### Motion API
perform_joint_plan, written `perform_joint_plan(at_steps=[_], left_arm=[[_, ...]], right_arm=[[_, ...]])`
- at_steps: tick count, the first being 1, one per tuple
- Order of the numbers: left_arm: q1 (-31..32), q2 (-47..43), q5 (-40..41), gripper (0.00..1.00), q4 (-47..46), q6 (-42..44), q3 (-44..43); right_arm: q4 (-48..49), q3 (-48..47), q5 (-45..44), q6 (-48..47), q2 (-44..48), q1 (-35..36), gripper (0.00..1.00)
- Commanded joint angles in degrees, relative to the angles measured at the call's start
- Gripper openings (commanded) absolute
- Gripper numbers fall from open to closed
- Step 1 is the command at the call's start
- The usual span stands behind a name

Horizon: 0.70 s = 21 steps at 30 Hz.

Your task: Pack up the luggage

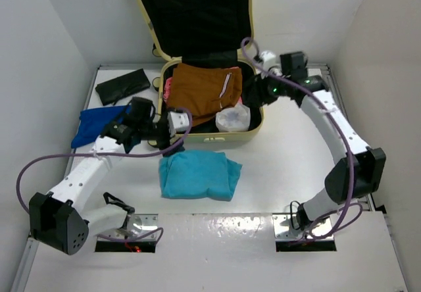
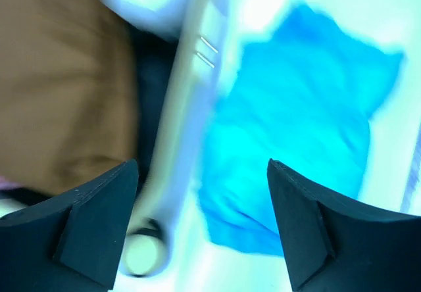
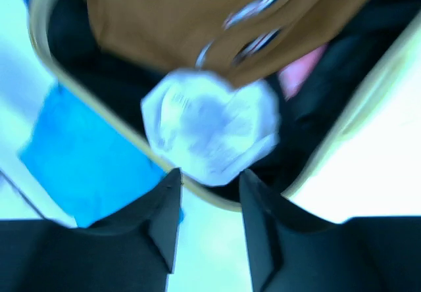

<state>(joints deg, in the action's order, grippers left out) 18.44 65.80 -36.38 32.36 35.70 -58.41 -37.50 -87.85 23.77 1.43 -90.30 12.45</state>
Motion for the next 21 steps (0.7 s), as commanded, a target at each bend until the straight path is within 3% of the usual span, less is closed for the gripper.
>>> perform_joint_plan(at_steps=[1,7,13,16,19,21], left_arm=[[1.42,-0.41,-1.41,0.83,0.1,5.97,5.76],[5.64,6.7,0.43,0.82,-7.39,1.47,7.61],[11.61,16.45,4.37,0.85,-8.45,6.47,3.75],[13.73,18.83,6.49,0.88,-8.98,9.11,3.13],[15.31,21.38,7.02,1.0,-8.98,10.87,3.13],[16.02,23.13,8.16,1.0,-9.5,11.4,3.74]], right_arm=[[2.49,7.5,1.73,-5.64,-0.84,4.5,0.39],[6.39,8.15,-0.21,-8.19,-9.69,8.73,0.4],[-4.77,2.33,-6.89,-12.5,-20.34,8.91,0.41],[-5.48,4.97,-9.52,-13.29,-19.39,6.89,0.41],[-6.88,5.85,-9.88,-13.03,-16.94,5.05,0.44],[-7.5,6.03,-9.71,-12.16,-15.08,3.82,0.46]])
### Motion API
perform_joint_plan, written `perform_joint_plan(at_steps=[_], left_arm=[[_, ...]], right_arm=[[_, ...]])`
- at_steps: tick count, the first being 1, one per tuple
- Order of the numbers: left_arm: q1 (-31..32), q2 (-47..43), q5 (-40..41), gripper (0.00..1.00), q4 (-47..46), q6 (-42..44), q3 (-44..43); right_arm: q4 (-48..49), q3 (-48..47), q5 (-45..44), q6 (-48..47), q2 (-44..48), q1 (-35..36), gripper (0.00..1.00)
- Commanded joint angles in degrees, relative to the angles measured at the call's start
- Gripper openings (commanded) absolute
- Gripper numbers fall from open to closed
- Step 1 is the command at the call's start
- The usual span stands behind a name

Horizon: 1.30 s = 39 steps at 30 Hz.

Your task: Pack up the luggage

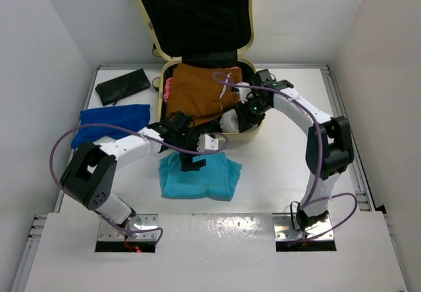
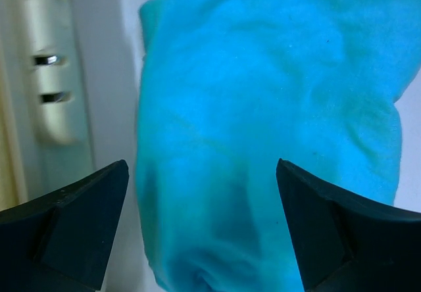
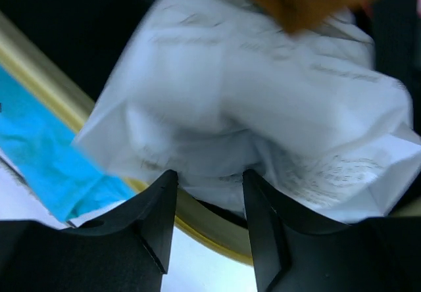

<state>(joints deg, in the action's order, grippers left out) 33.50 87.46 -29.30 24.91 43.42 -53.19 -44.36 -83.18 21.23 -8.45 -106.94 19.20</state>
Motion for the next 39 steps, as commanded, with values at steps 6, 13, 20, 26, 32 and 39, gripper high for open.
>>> perform_joint_plan(at_steps=[6,13,20,26,32,39], left_arm=[[3.5,4.55,4.77,1.0,-4.95,5.0,1.16],[7.28,9.74,11.62,1.0,-7.42,5.71,3.0],[12.2,16.15,17.51,0.88,-3.83,6.76,1.43],[12.3,20.73,17.01,0.4,1.63,7.81,-3.41],[7.91,15.74,5.85,0.06,7.78,11.42,-7.27],[5.18,2.37,-0.13,0.0,17.53,10.1,-27.64]], right_arm=[[-1.78,-1.27,-4.28,2.55,8.05,-4.7,0.59],[-0.99,-7.17,1.0,10.97,15.35,-6.72,0.78],[-3.36,-11.83,-1.01,10.92,17.63,-7.42,0.79],[-4.16,-12.36,-3.13,10.38,18.43,-9.8,0.79],[-4.24,-11.22,-4.27,9.85,19.04,-9.88,0.79],[-3.89,-9.46,-5.15,8.98,19.84,-10.67,0.79]])
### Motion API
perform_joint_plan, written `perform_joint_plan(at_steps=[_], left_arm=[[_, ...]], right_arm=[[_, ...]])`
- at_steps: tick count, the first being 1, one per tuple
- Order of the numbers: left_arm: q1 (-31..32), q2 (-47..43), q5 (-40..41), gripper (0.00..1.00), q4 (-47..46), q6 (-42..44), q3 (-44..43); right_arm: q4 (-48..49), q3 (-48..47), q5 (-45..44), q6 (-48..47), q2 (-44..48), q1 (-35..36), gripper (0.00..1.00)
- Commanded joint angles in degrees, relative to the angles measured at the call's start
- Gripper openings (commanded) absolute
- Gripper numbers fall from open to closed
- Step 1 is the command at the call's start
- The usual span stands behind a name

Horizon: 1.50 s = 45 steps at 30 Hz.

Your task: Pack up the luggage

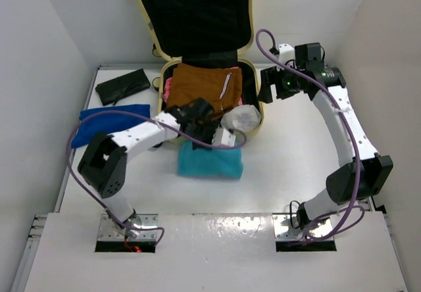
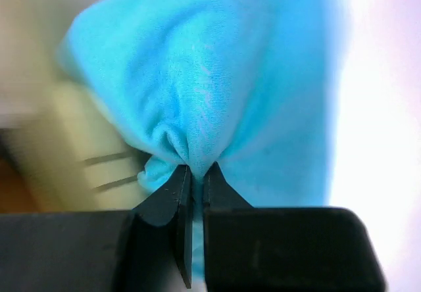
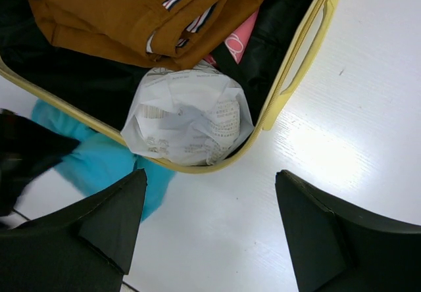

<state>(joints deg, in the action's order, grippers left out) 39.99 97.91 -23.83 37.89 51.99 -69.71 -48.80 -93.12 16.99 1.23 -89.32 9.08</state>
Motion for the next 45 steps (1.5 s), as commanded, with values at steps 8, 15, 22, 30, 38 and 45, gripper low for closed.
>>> perform_joint_plan(at_steps=[8,15,22,30,38,45], left_arm=[[-10.44,-6.68,-10.89,0.0,8.52,3.38,-31.43],[-18.36,3.5,-8.07,0.0,4.48,8.29,-29.79],[-19.07,7.91,-7.62,0.0,1.05,13.76,-18.98],[-14.15,4.31,-12.46,0.0,11.67,8.86,-15.71],[-13.79,5.0,-9.56,0.0,21.44,-3.64,-19.67],[-19.32,17.64,-5.09,0.0,11.68,-16.03,-23.08]], right_arm=[[1.6,2.24,-0.82,-0.79,1.87,-1.26,0.79],[2.13,1.8,-0.73,-0.8,0.29,-1.26,0.79],[1.95,1.89,-0.65,-0.71,-0.24,-1.35,0.79],[1.69,2.77,-1.44,-0.8,0.11,-1.17,0.79],[1.51,1.8,-0.91,-0.8,-0.85,-1.26,0.79],[0.98,0.14,0.23,-2.54,-3.05,-1.17,0.79]])
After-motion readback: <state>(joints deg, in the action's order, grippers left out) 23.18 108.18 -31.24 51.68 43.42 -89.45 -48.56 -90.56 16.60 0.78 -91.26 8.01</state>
